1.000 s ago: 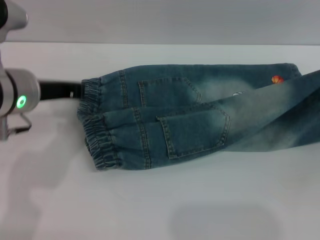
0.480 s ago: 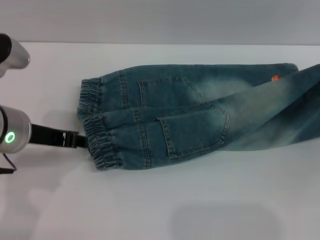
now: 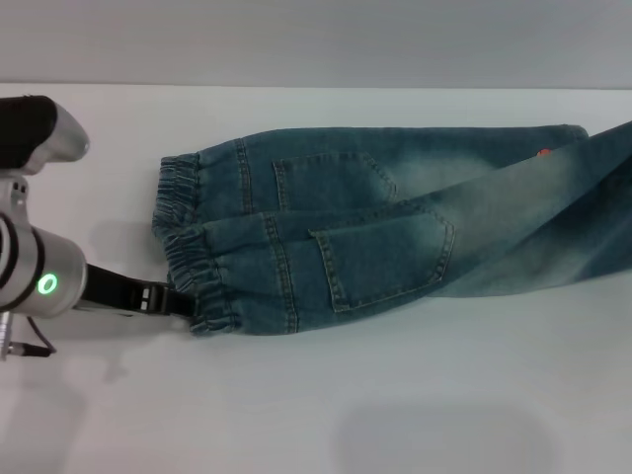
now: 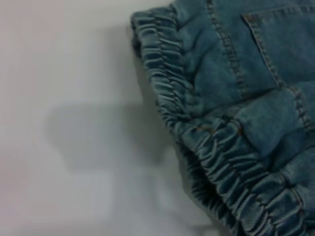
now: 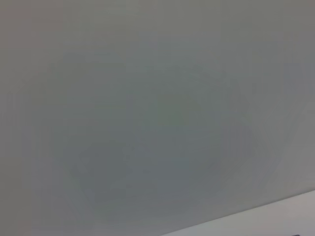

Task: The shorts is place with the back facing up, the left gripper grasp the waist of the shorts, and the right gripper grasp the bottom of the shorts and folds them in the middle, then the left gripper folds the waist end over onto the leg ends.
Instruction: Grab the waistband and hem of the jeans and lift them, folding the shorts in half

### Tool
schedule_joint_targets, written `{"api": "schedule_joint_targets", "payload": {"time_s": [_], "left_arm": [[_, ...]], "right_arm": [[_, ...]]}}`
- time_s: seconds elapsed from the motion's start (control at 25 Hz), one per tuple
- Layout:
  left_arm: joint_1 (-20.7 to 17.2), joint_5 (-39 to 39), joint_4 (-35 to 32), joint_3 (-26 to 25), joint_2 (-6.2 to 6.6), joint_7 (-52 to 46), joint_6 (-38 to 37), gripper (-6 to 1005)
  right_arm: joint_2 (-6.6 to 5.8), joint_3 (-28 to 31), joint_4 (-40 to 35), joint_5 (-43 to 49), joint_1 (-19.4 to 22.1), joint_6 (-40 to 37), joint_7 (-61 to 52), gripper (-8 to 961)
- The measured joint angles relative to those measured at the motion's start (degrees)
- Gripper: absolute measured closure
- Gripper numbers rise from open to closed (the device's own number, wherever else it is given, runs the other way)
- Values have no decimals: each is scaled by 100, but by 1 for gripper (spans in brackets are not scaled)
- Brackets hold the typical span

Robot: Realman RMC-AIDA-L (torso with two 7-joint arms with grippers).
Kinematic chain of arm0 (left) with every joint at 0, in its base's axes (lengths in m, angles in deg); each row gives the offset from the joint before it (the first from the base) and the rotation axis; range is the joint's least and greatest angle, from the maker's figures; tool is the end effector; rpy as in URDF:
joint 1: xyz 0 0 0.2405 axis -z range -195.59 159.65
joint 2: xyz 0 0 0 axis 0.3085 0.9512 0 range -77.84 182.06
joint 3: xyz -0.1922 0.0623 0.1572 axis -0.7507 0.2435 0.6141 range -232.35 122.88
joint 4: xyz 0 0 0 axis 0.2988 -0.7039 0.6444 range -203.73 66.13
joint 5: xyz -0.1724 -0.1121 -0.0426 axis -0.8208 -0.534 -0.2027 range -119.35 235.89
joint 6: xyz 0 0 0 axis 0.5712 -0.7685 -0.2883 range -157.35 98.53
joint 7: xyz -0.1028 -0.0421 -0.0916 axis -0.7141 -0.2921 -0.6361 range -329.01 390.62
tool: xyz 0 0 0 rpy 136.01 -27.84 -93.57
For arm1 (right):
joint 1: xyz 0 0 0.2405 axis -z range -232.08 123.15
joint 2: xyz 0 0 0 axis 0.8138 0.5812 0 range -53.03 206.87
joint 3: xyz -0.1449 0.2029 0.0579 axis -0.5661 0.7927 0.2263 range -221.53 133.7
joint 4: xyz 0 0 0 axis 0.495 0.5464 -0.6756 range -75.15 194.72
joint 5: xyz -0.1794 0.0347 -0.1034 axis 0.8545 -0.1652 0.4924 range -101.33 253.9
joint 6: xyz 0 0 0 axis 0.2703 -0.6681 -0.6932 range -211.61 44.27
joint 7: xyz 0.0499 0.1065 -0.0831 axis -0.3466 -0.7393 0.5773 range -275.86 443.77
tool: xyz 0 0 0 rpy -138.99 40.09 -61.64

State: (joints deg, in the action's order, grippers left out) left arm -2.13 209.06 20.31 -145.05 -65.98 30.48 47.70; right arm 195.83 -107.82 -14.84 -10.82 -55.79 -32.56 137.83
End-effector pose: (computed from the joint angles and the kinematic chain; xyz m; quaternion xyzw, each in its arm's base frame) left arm -0.2284 0.3148 0.0013 -0.7740 -0.5581 0.0852 0.2869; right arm 0.3041 0.3151 0.0985 -0.7061 0.4918 0.3156 0.4000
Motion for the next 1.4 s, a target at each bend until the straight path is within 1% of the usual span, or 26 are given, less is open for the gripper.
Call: {"api": "schedule_joint_targets", "payload": {"time_s": [0.04, 0.24, 0.48, 0.92, 1.12, 1.24, 1.4], "left_arm": [[25, -16, -45, 3, 1, 11, -7, 157], [72, -108, -130, -4, 6, 42, -56, 180], [79, -497, -291, -66, 12, 210, -156, 208], [156, -672, -576, -73, 13, 307, -243, 258], [158, -1066, -563, -75, 11, 601, -239, 282], [66, -1411, -435, -122, 10, 897, -400, 295], [70, -1440, -472, -136, 3, 918, -437, 314]], "right_arm": [[0, 0, 0, 0, 1, 2, 0, 955], [1, 1, 2, 0, 22, 5, 0, 955], [1, 1, 36, 2, 17, 5, 0, 954], [-5, 1, 4, 3, 37, 4, -3, 954], [-8, 38, 0, 4, 36, 4, -9, 954], [-8, 46, 0, 4, 36, 24, -12, 954], [-8, 63, 0, 4, 36, 71, -12, 954]]}}
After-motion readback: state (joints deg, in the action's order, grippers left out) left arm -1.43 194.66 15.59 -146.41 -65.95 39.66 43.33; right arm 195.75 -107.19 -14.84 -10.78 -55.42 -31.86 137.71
